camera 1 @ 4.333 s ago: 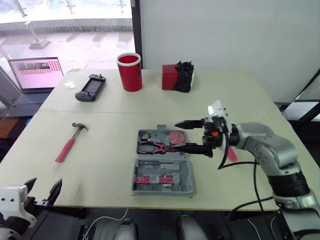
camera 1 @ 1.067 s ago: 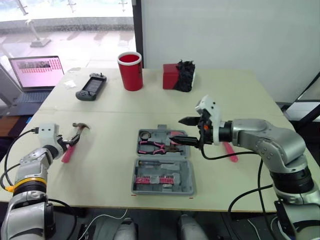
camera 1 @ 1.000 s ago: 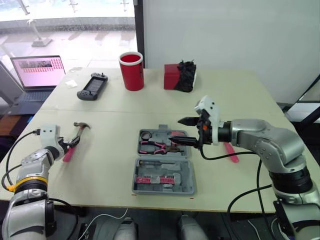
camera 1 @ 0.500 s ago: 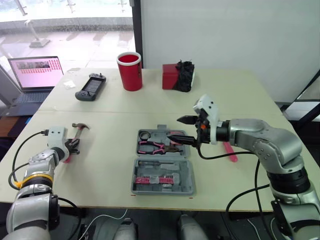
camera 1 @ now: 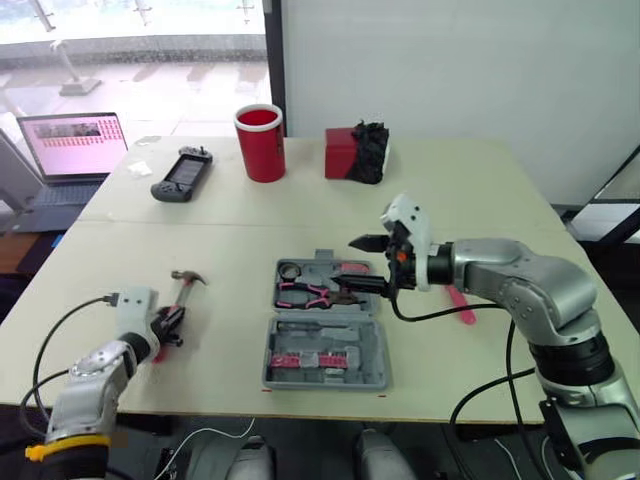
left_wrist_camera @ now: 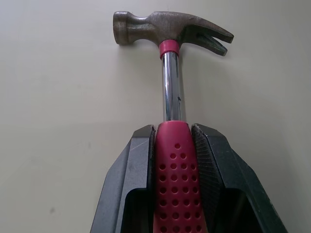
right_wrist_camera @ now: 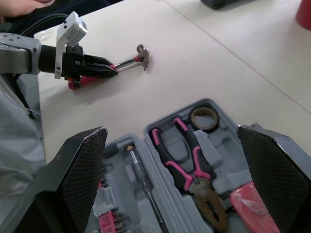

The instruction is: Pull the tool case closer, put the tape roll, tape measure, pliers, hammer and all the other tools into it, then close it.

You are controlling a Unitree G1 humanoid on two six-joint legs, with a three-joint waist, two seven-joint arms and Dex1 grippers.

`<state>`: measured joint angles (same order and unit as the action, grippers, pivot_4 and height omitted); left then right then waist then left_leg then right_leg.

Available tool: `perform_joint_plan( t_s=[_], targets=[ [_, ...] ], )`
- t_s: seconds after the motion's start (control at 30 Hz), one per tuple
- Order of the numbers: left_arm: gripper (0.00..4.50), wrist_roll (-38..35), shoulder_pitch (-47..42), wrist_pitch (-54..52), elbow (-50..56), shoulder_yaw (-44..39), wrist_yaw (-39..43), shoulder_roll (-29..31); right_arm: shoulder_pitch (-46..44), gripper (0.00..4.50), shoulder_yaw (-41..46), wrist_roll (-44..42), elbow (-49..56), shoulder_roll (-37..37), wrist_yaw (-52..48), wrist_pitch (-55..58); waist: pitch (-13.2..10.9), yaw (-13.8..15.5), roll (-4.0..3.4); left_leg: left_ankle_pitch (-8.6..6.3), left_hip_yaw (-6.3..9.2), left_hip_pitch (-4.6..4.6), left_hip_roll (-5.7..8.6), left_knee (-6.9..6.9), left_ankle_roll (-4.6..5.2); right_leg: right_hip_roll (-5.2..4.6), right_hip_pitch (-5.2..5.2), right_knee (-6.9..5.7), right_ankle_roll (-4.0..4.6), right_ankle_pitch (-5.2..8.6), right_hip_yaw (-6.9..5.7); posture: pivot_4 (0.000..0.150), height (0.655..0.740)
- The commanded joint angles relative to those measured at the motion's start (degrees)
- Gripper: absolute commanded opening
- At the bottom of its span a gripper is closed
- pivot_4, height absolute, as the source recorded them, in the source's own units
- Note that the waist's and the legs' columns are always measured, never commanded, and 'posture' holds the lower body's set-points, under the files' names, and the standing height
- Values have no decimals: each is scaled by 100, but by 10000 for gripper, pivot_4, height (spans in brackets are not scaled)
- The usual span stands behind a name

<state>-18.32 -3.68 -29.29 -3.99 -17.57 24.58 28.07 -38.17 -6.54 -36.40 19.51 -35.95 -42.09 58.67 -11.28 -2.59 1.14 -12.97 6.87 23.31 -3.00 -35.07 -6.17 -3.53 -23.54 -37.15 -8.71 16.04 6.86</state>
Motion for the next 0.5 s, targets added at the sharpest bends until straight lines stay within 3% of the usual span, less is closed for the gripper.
perform_joint_plan(
  t_s=[0.03, 0.2, 0.3, 0.5],
  targets=[
    [20377, -114, 122, -220, 232, -203, -82, 56, -137, 45000, 25, 21, 11, 20, -86, -123, 0, 0, 0, 0, 0, 0, 1, -3, 0, -1, 2, 4, 3, 1, 0, 1500, 7400],
    [44676, -149, -322, -243, 152, -254, -105, 159, -182, 45000, -12, 74, -53, 58, -134, -150, 0, 1, 0, 0, 0, 0, 0, -2, 0, 1, 1, 6, 15, 8, 0, 1500, 7400],
    [44676, -261, -694, -491, 51, -208, -90, 162, -197, 45000, 2, 70, -68, 93, -148, -113, 0, 11, 1, 0, 0, 3, 1, -4, 0, -1, 2, 8, 10, 5, 0, 1500, 7400],
    [44676, 194, -1320, -417, -427, 183, -208, 270, -218, 45000, -17, 93, -39, 153, -112, -92, 0, -17, 1, 0, 0, 5, 2, -2, 0, -1, 3, 11, -2, 0, 0, 1500, 7400]
  ],
)
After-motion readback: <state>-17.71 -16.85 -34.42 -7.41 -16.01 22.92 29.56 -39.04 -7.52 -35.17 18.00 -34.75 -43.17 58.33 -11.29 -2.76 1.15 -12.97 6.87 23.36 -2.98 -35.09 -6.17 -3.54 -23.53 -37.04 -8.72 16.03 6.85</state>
